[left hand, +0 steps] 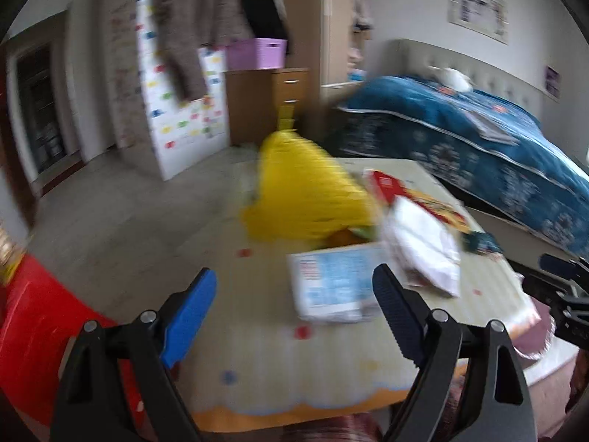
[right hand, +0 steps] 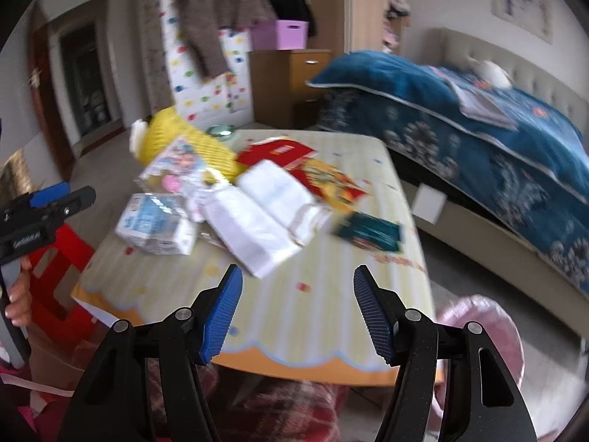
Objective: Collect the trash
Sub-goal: 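Grasp the clear plastic wrapper with the right tool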
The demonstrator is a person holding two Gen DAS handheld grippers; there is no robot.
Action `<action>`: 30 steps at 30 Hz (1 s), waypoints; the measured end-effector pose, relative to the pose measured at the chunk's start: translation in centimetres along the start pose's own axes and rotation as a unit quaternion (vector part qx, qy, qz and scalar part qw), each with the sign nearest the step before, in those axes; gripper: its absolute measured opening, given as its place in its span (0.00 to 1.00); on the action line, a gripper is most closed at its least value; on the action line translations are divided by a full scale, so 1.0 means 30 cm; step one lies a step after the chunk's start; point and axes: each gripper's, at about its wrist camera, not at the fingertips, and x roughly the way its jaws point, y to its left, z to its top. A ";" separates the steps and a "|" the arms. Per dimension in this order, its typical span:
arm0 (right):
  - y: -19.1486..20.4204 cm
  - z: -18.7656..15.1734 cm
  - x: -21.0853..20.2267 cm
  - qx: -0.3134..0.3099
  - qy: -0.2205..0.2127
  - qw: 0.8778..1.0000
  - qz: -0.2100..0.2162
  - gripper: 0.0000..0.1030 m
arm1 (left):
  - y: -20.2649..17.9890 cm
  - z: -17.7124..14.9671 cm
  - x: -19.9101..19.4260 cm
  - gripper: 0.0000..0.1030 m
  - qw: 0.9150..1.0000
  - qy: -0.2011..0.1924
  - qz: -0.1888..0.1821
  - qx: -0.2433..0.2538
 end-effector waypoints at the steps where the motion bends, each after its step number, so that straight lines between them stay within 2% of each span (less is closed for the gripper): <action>1: 0.037 0.017 0.011 -0.011 -0.001 1.000 0.007 0.61 | 0.034 0.001 0.003 0.82 1.000 0.001 0.010 -0.010; 6: 0.201 0.089 0.068 -0.058 -0.008 0.998 0.034 0.58 | 0.153 -0.006 0.016 0.82 0.999 0.007 0.038 -0.035; 11: 0.313 0.143 0.139 -0.078 -0.004 0.996 0.050 0.58 | 0.241 -0.016 0.029 0.82 0.997 0.013 0.054 -0.049; 20: 0.416 0.207 0.255 -0.087 0.005 0.996 0.035 0.57 | 0.298 -0.008 0.046 0.82 0.996 0.016 0.056 -0.060; 23: 0.418 0.211 0.278 -0.089 0.007 0.996 0.015 0.47 | 0.291 -0.006 0.046 0.82 0.997 0.017 0.053 -0.057; 25: 0.401 0.209 0.273 -0.079 0.008 0.997 0.013 0.34 | 0.284 -0.007 0.041 0.82 0.997 0.016 0.052 -0.056; 26: 0.392 0.211 0.271 -0.077 0.008 0.997 0.013 0.31 | 0.276 -0.007 0.040 0.82 0.997 0.016 0.052 -0.055; 28: 0.369 0.211 0.254 -0.069 0.004 0.998 0.014 0.14 | 0.261 -0.006 0.036 0.82 0.997 0.015 0.050 -0.051; 30: 0.344 0.213 0.233 -0.062 -0.003 0.998 0.016 0.05 | 0.245 -0.002 0.036 0.82 0.998 0.015 0.046 -0.049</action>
